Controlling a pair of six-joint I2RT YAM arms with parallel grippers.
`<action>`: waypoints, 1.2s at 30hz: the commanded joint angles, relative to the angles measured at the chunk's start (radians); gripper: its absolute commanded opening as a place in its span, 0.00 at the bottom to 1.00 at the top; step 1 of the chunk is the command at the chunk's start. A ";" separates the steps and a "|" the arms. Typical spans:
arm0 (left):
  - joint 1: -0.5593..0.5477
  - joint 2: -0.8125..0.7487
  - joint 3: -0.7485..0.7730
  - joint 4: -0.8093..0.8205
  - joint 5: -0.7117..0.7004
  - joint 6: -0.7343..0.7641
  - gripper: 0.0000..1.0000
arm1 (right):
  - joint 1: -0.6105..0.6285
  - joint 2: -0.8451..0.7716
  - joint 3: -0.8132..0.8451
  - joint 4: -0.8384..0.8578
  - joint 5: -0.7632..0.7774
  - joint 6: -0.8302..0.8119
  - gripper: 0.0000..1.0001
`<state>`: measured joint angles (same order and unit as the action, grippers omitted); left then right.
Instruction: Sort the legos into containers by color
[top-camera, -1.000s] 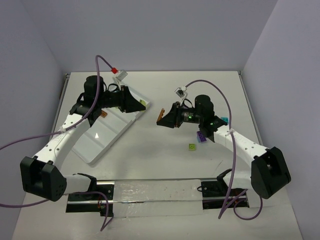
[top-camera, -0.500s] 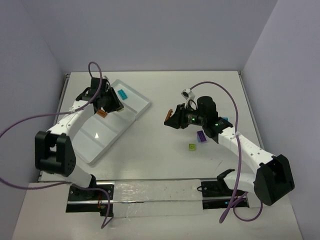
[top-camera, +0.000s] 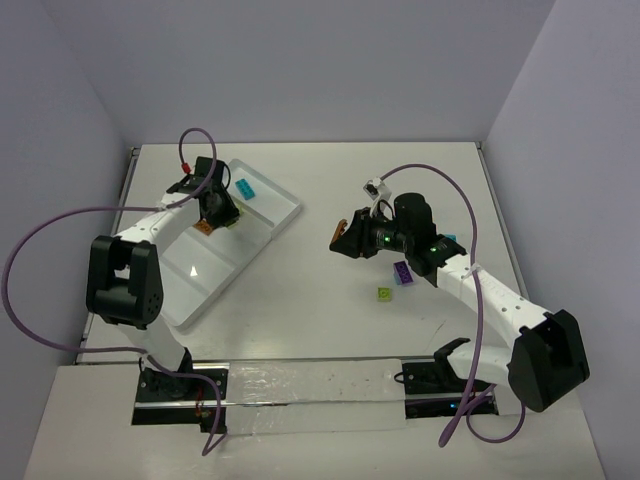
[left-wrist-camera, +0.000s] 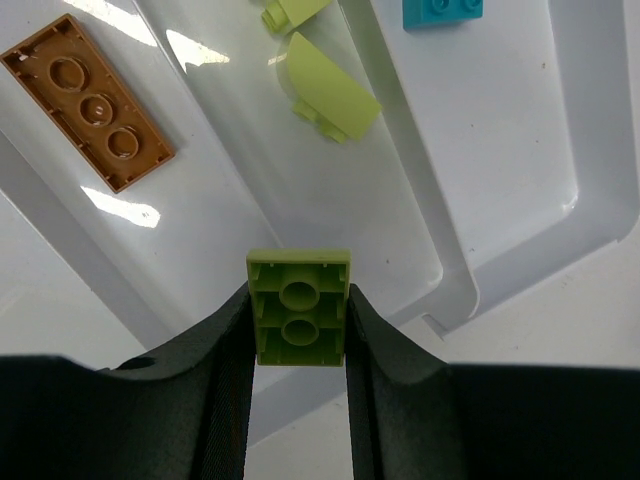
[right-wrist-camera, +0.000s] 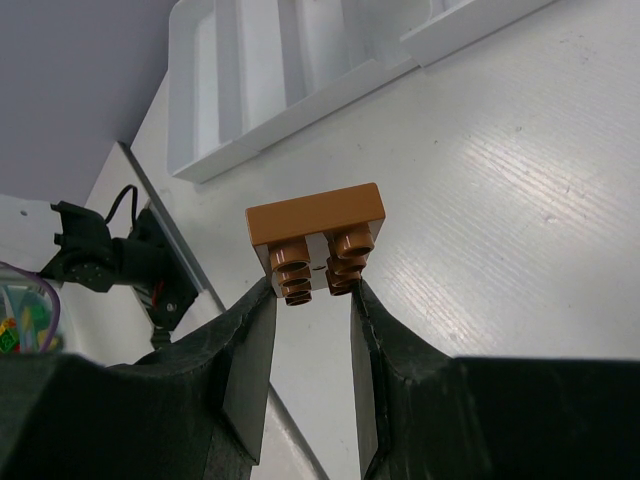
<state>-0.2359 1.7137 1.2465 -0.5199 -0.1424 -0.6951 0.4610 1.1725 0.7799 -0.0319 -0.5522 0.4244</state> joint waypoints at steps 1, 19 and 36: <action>-0.019 0.034 0.046 0.056 -0.033 -0.005 0.00 | -0.005 -0.014 0.055 0.007 0.009 -0.008 0.00; -0.082 0.113 0.131 0.012 -0.103 -0.017 0.79 | -0.004 -0.005 0.056 0.007 0.008 -0.003 0.00; -0.069 -0.165 0.225 -0.204 -0.209 -0.043 0.87 | 0.181 0.229 0.300 -0.069 0.140 -0.042 0.00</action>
<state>-0.3257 1.6850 1.3829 -0.6269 -0.2680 -0.7089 0.5709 1.3063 0.9622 -0.0892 -0.4745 0.4077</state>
